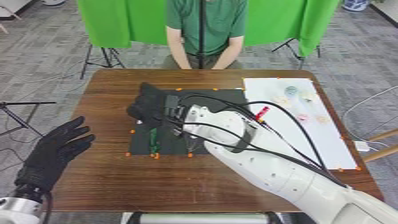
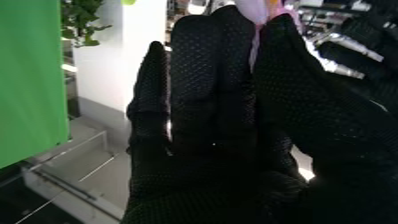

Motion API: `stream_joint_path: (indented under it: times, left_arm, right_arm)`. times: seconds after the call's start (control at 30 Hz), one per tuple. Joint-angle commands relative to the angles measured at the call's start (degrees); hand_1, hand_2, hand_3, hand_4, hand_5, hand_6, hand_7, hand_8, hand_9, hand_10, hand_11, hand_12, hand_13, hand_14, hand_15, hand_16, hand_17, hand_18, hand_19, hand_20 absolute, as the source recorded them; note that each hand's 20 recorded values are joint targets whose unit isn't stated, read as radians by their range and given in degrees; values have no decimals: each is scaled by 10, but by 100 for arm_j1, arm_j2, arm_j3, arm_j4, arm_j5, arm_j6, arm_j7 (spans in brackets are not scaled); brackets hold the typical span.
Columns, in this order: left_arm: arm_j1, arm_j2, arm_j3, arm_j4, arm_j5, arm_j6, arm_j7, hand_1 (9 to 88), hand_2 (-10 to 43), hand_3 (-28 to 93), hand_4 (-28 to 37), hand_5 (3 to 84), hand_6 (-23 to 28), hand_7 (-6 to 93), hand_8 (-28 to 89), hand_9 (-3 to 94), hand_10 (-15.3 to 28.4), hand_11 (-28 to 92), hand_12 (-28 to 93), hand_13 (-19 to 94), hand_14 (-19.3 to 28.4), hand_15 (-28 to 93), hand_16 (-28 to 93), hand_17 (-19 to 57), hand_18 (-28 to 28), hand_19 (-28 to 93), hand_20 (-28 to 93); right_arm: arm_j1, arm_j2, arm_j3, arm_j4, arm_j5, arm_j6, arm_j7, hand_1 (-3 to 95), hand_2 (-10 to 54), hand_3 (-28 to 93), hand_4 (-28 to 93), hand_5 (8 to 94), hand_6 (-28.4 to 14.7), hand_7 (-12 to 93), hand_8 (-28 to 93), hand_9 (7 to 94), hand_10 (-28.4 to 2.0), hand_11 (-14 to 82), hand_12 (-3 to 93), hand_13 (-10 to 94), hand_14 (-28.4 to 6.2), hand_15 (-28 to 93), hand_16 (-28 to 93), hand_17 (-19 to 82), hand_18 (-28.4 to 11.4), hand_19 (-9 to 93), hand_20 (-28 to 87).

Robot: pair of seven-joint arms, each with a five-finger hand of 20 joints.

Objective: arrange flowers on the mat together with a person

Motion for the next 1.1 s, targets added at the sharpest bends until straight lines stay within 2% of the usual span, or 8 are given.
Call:
stream_joint_path:
  times: [0.03, 0.27, 0.43, 0.73, 0.87, 0.9, 1.0, 1.1]
  left_arm:
    - [-132, 127, 104, 78, 14, 52, 12, 312, -25, 684, -221, 339, 51, 192, -94, 298, 125, 221, 186, 263, 157, 364, -3, -53, 222, 491, 82]
    - [-159, 165, 139, 88, 9, 69, 64, 311, -25, 685, -220, 338, 52, 191, -94, 298, 125, 221, 186, 263, 156, 366, -2, -53, 222, 491, 82]
    - [-262, 215, 208, 130, 7, 36, 79, 312, -25, 685, -220, 339, 51, 191, -94, 298, 125, 220, 186, 263, 157, 365, -3, -53, 222, 491, 82]
    - [-323, 201, 219, 166, 6, 11, 54, 310, -25, 686, -220, 339, 51, 192, -94, 298, 124, 222, 186, 262, 157, 365, -3, -53, 222, 491, 82]
    - [-399, 221, 240, 188, 24, -39, -10, 310, -25, 686, -220, 339, 51, 192, -94, 298, 124, 222, 186, 262, 157, 367, -2, -53, 222, 491, 83]
    - [-385, 223, 247, 185, 19, -22, 19, 310, -26, 687, -220, 339, 51, 192, -94, 298, 124, 222, 186, 263, 157, 366, -2, -53, 222, 491, 83]
    - [-369, 214, 234, 173, 17, -5, 16, 310, -25, 686, -221, 339, 51, 191, -94, 298, 125, 222, 186, 263, 157, 367, -3, -53, 222, 491, 82]
    - [-367, 206, 200, 181, 26, -54, -34, 311, -25, 686, -221, 339, 51, 191, -94, 298, 125, 222, 185, 263, 157, 367, -3, -53, 223, 491, 83]
  right_arm:
    - [177, -469, -213, 375, -369, -55, 48, 506, -95, 780, -283, 628, 44, 548, 50, 798, -48, 218, 529, 652, -25, 497, 435, 250, -130, 528, 358]
    - [166, -550, -308, 592, -560, -95, 86, 509, -95, 776, -283, 628, 47, 549, 46, 792, -47, 217, 527, 646, -24, 494, 435, 248, -130, 525, 359]
    - [86, -603, -299, 736, -738, -114, 104, 509, -95, 775, -283, 628, 49, 548, 43, 778, -47, 215, 532, 634, -23, 487, 438, 243, -132, 522, 358]
    - [1, -533, -317, 866, -770, 37, 278, 505, -95, 777, -283, 636, 52, 541, 24, 775, -43, 208, 514, 626, -19, 461, 435, 232, -132, 504, 351]
    - [-19, -530, -400, 870, -701, 188, 518, 495, -95, 779, -283, 632, 54, 533, 21, 769, -43, 196, 512, 618, -22, 452, 436, 227, -134, 495, 348]
    - [-7, -530, -436, 885, -666, 249, 558, 488, -95, 778, -283, 628, 53, 527, 21, 767, -45, 192, 513, 614, -24, 453, 434, 226, -135, 495, 349]
    - [-27, -525, -485, 860, -666, 287, 712, 462, -95, 774, -283, 617, 49, 517, 18, 758, -46, 185, 515, 603, -33, 474, 410, 219, -137, 495, 349]
    - [-47, -513, -497, 835, -670, 274, 798, 441, -95, 769, -283, 605, 43, 500, 21, 740, -50, 186, 506, 583, -44, 508, 356, 211, -139, 493, 347]
